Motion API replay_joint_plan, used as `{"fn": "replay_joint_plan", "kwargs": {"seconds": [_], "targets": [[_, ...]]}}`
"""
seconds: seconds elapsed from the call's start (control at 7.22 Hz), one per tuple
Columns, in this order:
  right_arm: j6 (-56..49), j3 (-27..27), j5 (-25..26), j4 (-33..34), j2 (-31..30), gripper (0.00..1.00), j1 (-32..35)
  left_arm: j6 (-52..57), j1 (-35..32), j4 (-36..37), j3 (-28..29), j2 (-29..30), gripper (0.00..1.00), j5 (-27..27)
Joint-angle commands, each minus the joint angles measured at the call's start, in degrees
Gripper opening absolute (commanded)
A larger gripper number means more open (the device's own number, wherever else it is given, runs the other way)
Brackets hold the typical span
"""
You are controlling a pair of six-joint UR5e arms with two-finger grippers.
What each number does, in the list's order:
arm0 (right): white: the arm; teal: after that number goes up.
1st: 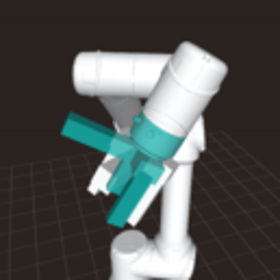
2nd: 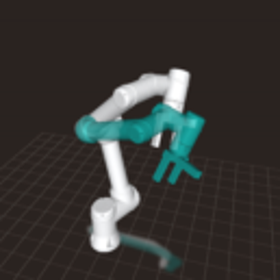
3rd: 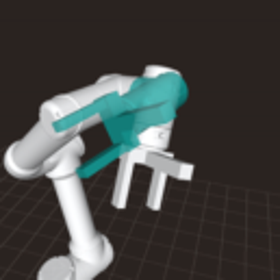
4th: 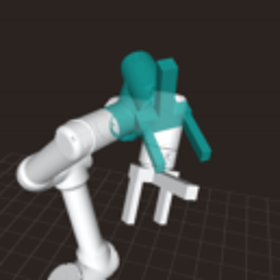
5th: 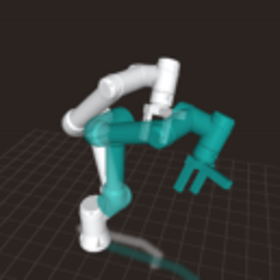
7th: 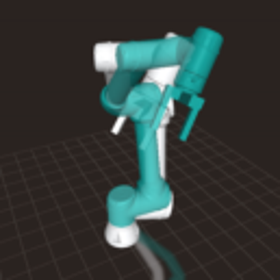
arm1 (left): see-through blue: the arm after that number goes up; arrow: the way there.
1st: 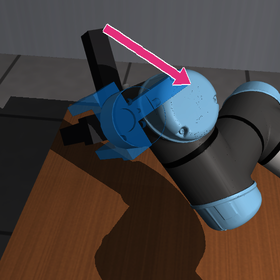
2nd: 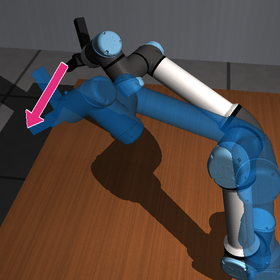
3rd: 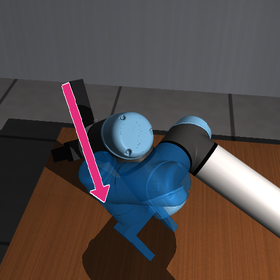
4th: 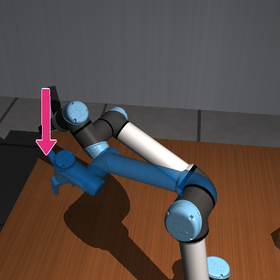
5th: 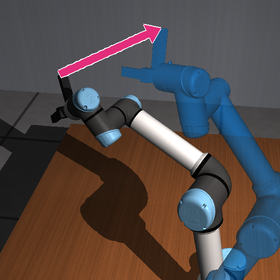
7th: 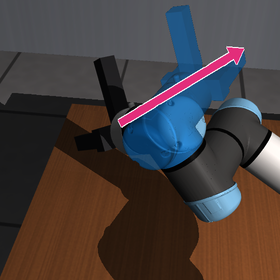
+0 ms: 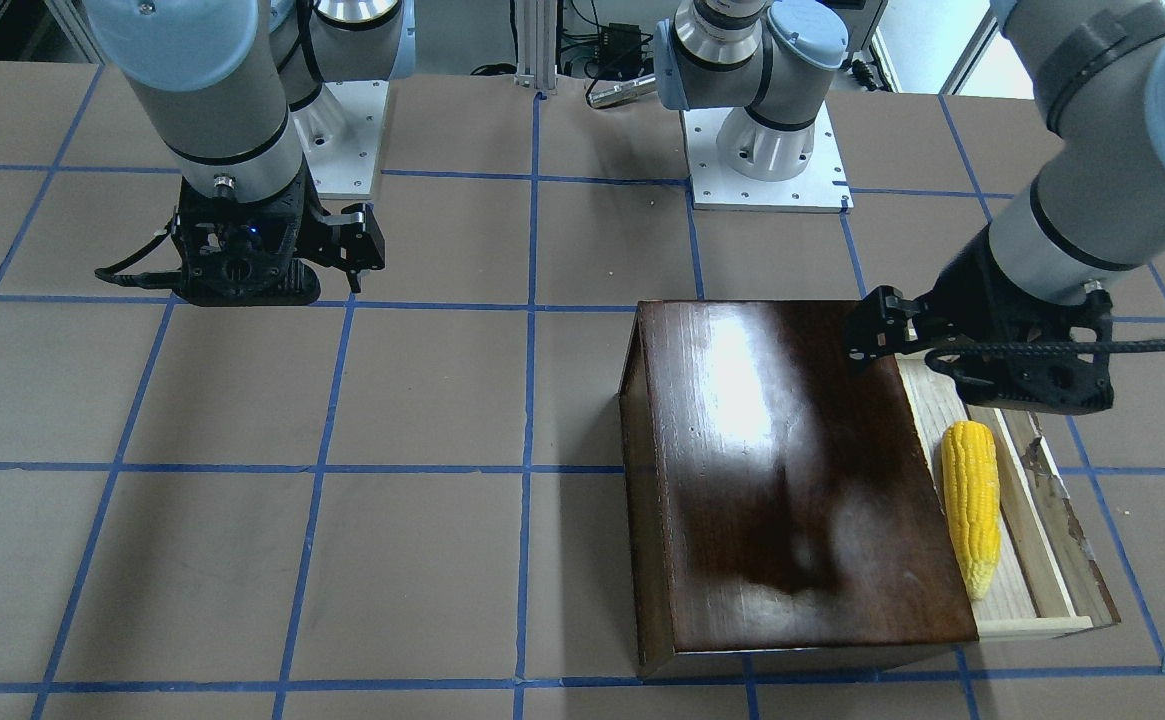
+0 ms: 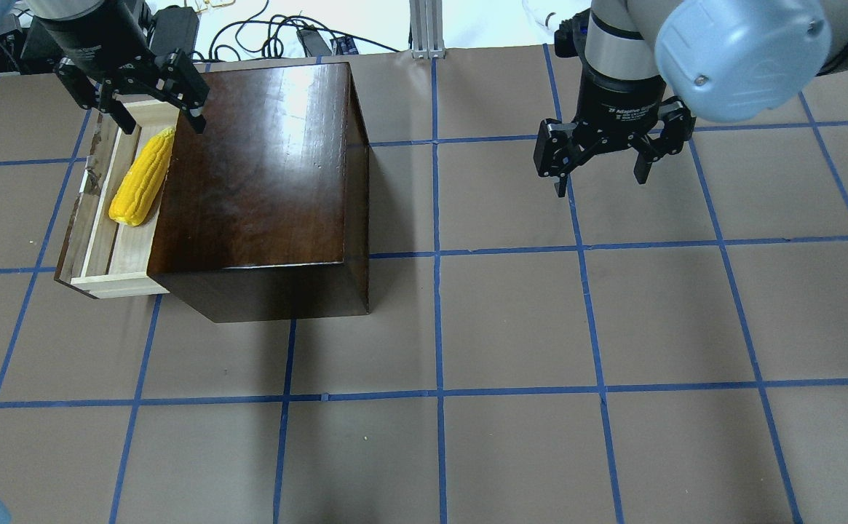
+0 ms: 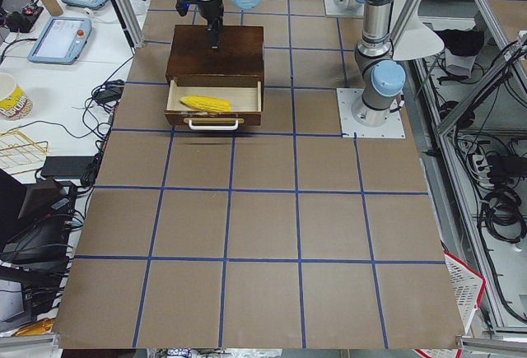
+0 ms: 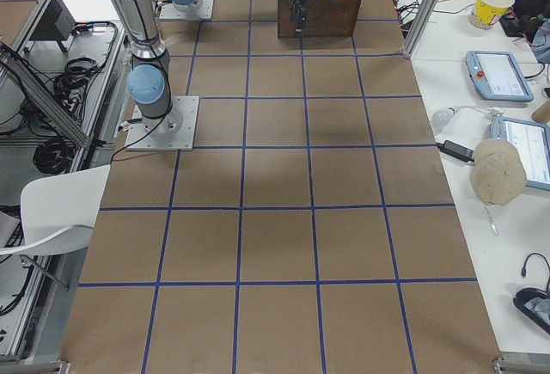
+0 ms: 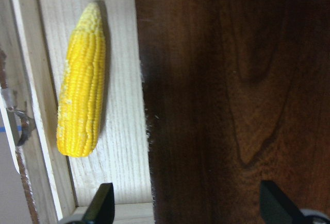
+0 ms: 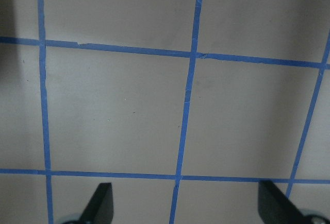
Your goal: Open drawer and put corn inside
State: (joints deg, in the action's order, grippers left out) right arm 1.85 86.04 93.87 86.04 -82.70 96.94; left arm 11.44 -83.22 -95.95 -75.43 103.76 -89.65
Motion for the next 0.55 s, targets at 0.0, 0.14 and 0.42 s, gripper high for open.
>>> {"fn": "replay_joint_plan", "kwargs": {"seconds": [0.0, 0.14, 0.42], "targets": [[0.0, 0.0, 0.0, 0.0, 0.0, 1.0, 0.0, -1.0, -1.3, 0.1, -3.1, -2.1, 1.0, -0.2], [0.0, 0.0, 0.0, 0.0, 0.0, 1.0, 0.0, -3.5, -1.4, 0.3, -5.7, -3.5, 1.0, -0.1], [0.0, 0.0, 0.0, 0.0, 0.0, 1.0, 0.0, -4.3, -3.3, 2.6, -9.4, -5.8, 1.0, -0.2]]}}
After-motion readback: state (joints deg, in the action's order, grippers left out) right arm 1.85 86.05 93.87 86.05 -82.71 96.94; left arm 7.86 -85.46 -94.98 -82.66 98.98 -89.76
